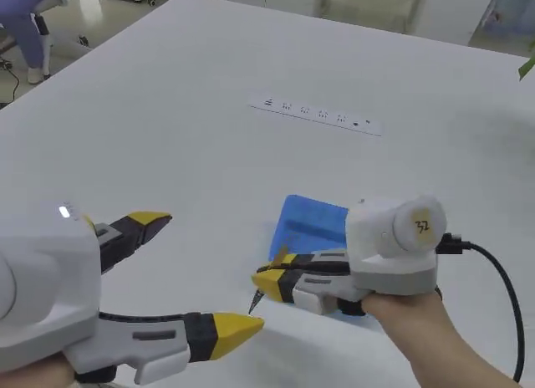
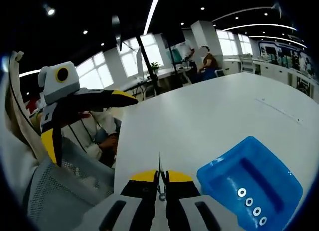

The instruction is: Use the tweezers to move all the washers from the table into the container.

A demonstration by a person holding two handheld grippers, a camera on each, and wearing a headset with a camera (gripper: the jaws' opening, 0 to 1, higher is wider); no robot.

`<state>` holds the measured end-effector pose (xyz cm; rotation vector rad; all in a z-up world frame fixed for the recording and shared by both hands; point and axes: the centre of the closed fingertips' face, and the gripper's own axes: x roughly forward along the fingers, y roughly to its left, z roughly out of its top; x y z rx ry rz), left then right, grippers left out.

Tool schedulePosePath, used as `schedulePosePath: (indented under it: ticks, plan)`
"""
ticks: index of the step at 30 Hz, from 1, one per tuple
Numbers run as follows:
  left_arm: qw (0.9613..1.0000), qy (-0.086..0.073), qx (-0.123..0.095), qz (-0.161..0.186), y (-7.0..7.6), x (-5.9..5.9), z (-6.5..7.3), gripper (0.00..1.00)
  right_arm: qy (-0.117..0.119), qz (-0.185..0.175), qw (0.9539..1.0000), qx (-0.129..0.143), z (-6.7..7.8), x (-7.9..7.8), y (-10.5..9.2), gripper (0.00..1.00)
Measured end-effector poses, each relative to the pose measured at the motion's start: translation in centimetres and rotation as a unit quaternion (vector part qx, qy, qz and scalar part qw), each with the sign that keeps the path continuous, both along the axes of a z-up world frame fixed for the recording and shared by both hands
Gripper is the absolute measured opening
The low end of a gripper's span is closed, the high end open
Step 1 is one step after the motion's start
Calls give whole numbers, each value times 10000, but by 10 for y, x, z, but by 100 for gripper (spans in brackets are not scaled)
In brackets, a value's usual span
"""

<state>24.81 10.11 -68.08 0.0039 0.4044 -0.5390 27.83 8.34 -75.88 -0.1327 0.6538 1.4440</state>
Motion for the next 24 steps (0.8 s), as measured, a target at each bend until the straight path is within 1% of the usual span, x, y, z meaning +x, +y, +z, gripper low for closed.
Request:
schedulePosePath:
  ticks: [1,4,5,6,7,11,12,13,14,16,17,18,19,20,22,23,24]
  plan:
    - [10000,-2,-5,0,0,0,0,94,35,22,10000,-55,-4,-1,0,2]
    - [10000,4,5,-5,0,0,0,94,14,109,9998,-175,-10,-5,0,2]
    - [10000,6,5,-2,0,0,0,94,-14,131,9997,-190,-10,-6,0,2]
    - [10000,4,-7,-2,-1,0,0,94,12,129,9998,-141,-8,-6,0,2]
    - [10000,5,-12,-1,0,0,0,94,24,167,9997,-165,-8,-8,0,2]
    - [10000,13,5,-7,0,0,-1,94,-65,355,9991,-209,-8,-13,2,3]
    - [10000,10,6,-6,0,0,0,94,-138,421,9987,-241,-8,-14,2,3]
    - [10000,6,-3,-8,0,1,0,94,-307,570,9975,-289,-9,-16,2,2]
    - [10000,3,-9,-10,-1,1,0,94,-357,651,9968,-311,-8,-19,2,3]
    - [10000,-1,-5,-12,-1,1,0,94,-635,910,9932,-349,-9,-25,5,3]
    - [10000,1,-4,-15,-1,1,0,94,-793,1039,9907,-375,-9,-28,5,3]
    - [10000,2,-7,-21,-2,1,0,94,-1060,1234,9858,-418,-9,-31,6,2]
    - [10000,3,-8,-27,-2,1,0,94,-1205,1291,9832,-466,-10,-32,7,2]
    - [10000,3,-2,-38,-3,1,0,94,-1325,1315,9807,-586,-11,-31,6,2]
    - [10000,-7,10,-50,-3,1,0,94,-1441,1333,9785,-628,-10,-29,6,1]
    - [10000,-12,6,-51,-3,1,0,94,-1386,1307,9799,-596,-10,-29,6,1]
    - [10000,-14,-1,-50,-3,1,1,94,-1216,1245,9834,-519,-10,-29,6,1]
